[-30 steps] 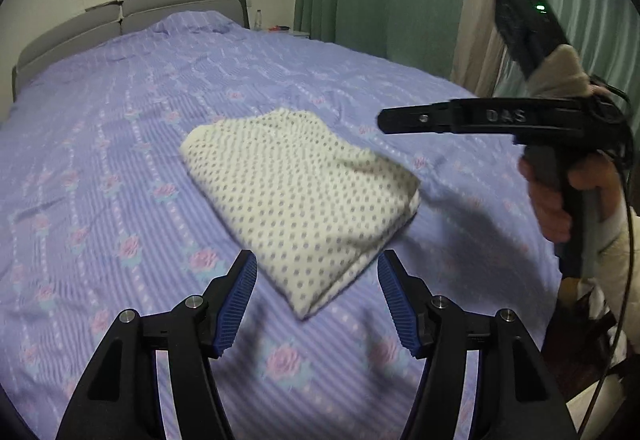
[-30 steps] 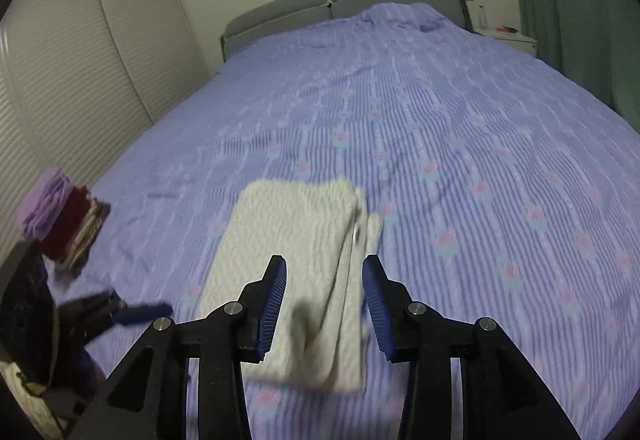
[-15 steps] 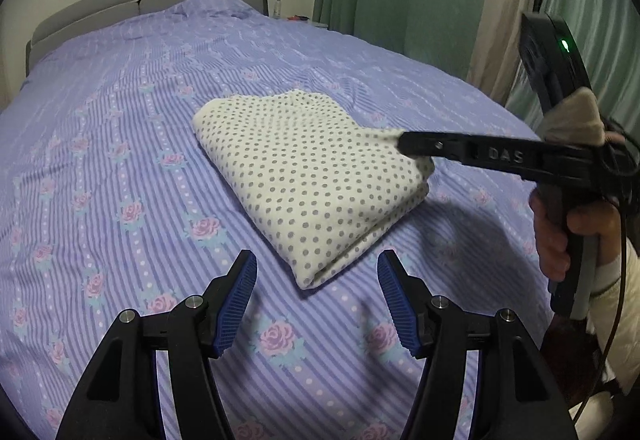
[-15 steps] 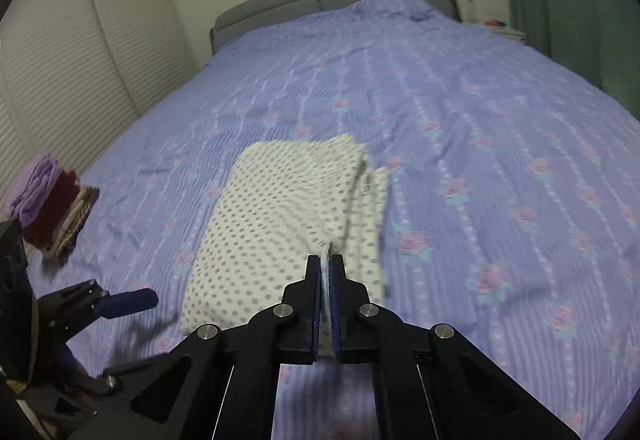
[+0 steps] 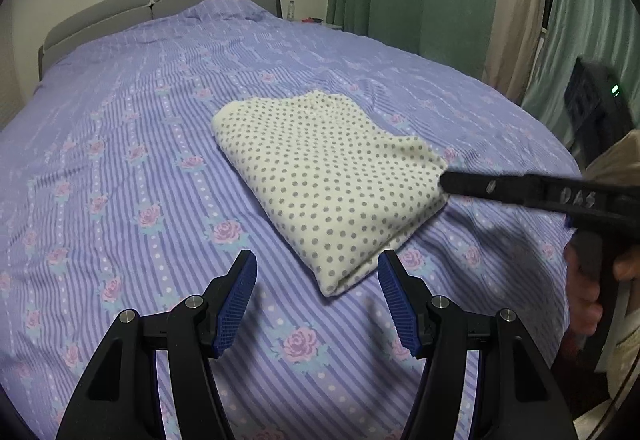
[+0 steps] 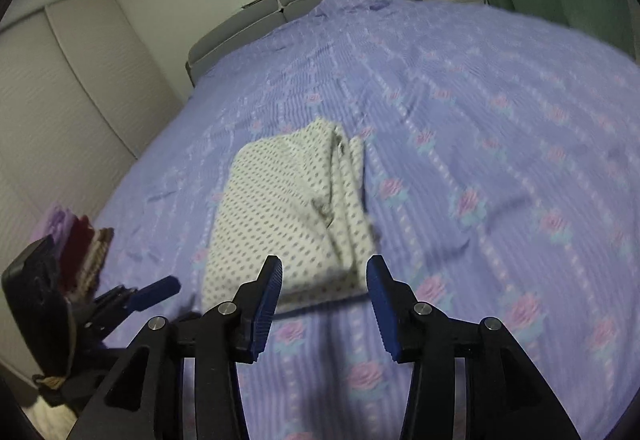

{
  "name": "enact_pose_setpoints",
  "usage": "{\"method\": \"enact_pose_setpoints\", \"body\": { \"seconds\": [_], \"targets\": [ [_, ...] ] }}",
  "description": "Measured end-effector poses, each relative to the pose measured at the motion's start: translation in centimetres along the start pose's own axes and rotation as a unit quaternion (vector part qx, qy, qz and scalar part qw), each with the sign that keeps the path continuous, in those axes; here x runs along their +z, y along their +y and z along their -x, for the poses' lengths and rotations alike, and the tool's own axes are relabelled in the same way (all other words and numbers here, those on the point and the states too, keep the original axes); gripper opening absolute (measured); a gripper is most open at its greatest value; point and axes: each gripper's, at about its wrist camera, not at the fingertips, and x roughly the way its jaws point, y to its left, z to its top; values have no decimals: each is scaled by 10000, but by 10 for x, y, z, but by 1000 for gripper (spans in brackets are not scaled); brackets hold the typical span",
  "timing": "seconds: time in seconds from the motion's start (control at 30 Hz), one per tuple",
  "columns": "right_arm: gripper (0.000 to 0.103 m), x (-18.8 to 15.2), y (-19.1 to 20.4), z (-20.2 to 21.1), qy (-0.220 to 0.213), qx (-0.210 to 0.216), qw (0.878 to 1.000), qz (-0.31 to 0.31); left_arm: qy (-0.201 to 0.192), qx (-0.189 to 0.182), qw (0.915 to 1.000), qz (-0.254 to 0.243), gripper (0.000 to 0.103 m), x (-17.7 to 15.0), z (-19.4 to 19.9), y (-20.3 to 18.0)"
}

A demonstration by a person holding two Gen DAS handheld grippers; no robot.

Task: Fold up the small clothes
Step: 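Grasp the end of the folded shirt with the right tool and lift it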

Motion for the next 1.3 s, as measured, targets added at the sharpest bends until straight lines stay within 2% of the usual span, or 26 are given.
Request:
{"method": "enact_pose_setpoints", "body": {
  "seconds": [0.2,0.23,0.3,0.4,0.5,0.87,0.93,0.97,1.0,1.03,1.07,1.1,1.17,1.3],
  "targets": [
    [45,7,-17,-19,96,356,9973,-628,-43,-15,9999,-142,63,1,2,-2],
    [42,8,-20,-21,85,432,9962,-750,-17,-26,9999,-165,63,1,1,-2],
    [10,9,-23,-21,39,507,9951,-846,29,-22,9999,-162,63,-1,0,-3],
    [9,6,-15,-7,-235,428,9968,-638,84,-78,9999,-80,63,-4,0,-1],
    [9,0,-4,3,-466,31,9985,-279,112,-77,9999,-37,63,-6,0,1],
    [9,-5,-17,-15,-296,-357,9985,-290,253,24,9996,93,65,-15,0,8],
    [15,-6,-18,-14,-282,-363,9983,-363,246,67,9996,119,67,-17,2,9],
    [23,-7,-18,-13,-287,-399,9981,-377,243,94,9996,113,67,-16,4,8],
    [37,-8,-18,-10,-307,-505,9975,-386,224,150,9996,90,67,-16,6,8],
    [46,-9,-18,-6,-339,-623,9967,-397,185,208,9996,59,68,-16,9,7],
    [59,-11,-18,-1,-417,-725,9956,-425,141,260,9996,44,71,-15,12,6],
    [66,-14,-17,7,-567,-746,9945,-473,93,315,9995,42,72,-14,14,7],
    [74,-19,-16,17,-714,-584,9939,-597,-50,395,9992,105,72,-11,19,8],
    [85,-32,-11,17,-772,-106,9923,-958,-222,280,9982,482,73,-3,25,20]
  ]
}}
